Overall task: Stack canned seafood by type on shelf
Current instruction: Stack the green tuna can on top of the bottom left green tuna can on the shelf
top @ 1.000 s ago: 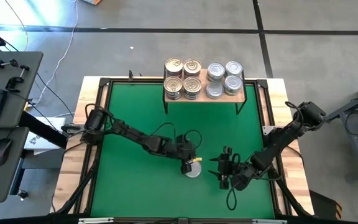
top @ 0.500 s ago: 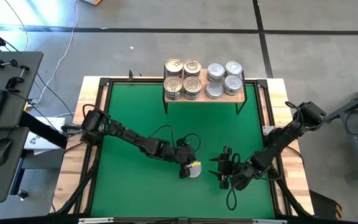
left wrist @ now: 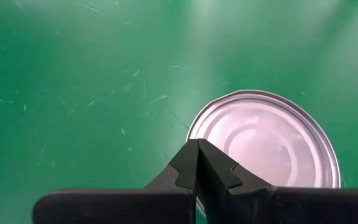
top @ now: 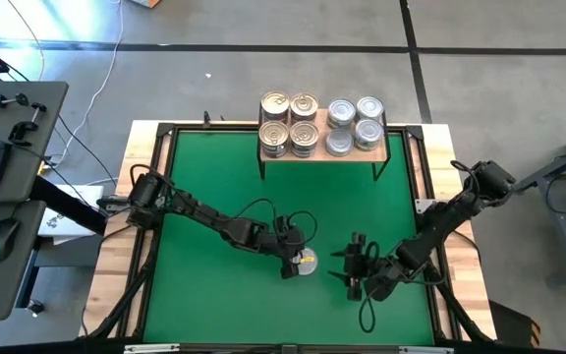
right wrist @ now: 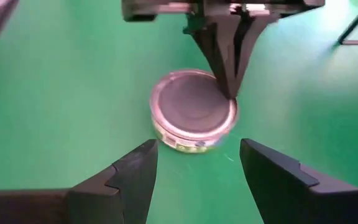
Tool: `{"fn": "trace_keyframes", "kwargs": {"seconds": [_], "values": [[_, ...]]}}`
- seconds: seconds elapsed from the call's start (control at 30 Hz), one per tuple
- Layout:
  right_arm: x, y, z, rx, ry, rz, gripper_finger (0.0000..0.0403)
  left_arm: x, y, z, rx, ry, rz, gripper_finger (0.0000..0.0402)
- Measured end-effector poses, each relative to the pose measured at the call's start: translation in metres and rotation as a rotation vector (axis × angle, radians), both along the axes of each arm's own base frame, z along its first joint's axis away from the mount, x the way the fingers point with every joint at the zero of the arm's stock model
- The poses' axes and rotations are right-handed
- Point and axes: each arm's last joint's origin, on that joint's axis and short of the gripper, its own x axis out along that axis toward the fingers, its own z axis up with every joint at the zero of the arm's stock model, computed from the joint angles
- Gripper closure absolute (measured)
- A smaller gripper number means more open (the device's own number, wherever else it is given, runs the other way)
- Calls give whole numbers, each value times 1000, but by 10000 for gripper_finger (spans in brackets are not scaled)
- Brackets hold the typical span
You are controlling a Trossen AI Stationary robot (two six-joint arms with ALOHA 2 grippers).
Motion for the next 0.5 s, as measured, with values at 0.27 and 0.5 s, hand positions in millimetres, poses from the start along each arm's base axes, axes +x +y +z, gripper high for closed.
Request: {"fn": "trace_keyframes", "kwargs": {"seconds": [0.27,0.5], "values": [[15,17,-16,-142,-34,241,179,2,3,-6,20,12,-3,402],[31,22,-25,-271,-23,261,179,3,8,-12,23,38,7,402]]}}
